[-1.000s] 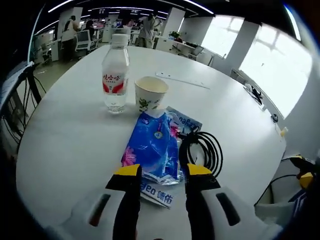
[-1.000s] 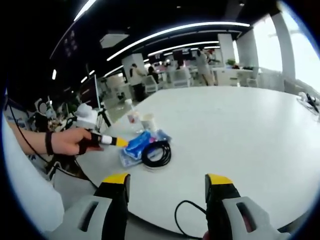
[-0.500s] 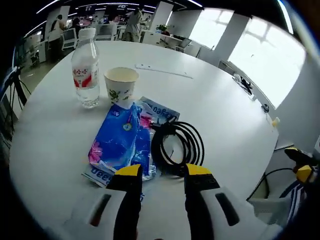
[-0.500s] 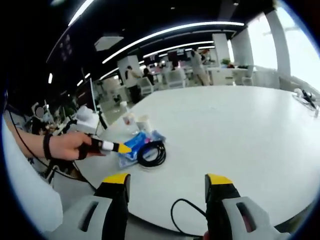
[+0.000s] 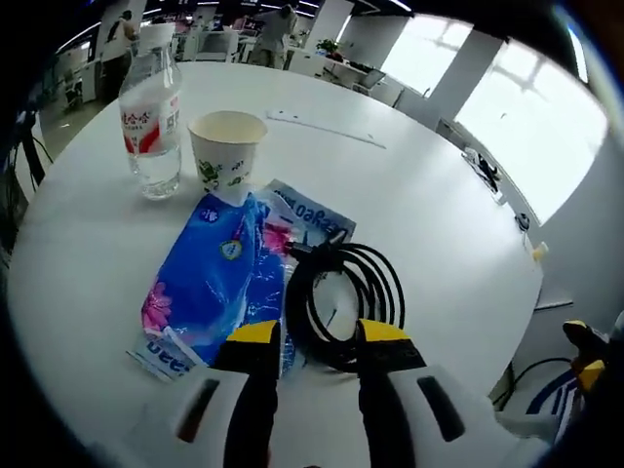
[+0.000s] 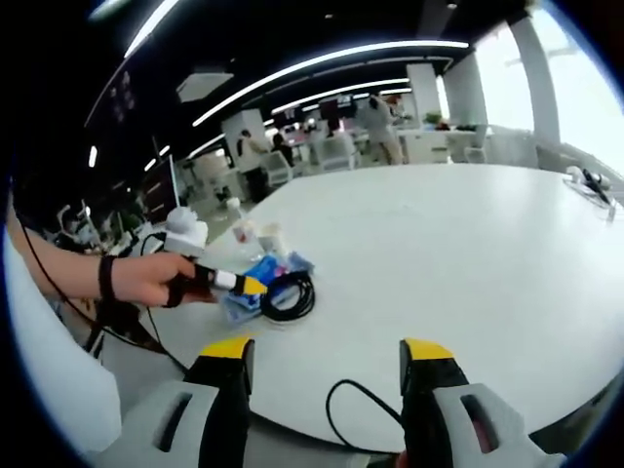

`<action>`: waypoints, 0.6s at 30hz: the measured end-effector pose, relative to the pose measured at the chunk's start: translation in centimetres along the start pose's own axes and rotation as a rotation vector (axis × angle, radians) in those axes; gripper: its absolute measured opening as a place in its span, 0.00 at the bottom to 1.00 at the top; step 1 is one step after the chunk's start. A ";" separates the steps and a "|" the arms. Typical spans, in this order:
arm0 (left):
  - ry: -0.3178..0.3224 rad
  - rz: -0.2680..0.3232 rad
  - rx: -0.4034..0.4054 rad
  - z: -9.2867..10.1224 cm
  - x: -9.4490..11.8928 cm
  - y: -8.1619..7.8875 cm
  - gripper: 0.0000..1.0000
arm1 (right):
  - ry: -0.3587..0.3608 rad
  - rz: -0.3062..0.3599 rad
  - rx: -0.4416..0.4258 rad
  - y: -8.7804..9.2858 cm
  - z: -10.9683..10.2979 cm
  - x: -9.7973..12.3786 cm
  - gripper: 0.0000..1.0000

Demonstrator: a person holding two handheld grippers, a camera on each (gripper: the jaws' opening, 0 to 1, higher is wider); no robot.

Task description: Arrange the tabletop items into an orderly group along one side of the table until the central work area is clear of visible clutter.

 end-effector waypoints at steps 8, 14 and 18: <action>-0.018 -0.019 0.019 -0.1 -1.3 -0.2 0.27 | 0.010 0.002 -0.010 0.1 0.5 0.4 0.61; -0.029 -0.029 0.025 -0.2 -1.9 -0.1 0.26 | 0.016 -0.006 -0.015 0.4 0.8 0.6 0.61; -0.033 -0.026 0.021 -0.3 -2.2 -0.3 0.21 | 0.015 -0.011 -0.015 0.4 0.9 0.6 0.61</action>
Point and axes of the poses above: the point that each gripper's makers call its tool centre point, and the gripper's own axes: x roughly backward along the fingers, z roughly to its right, y roughly out of its underside, the point moved 8 cm from there along x, roughly backward along the fingers, and after that the axes turned 7 degrees about -x, right-handed, at the moved point
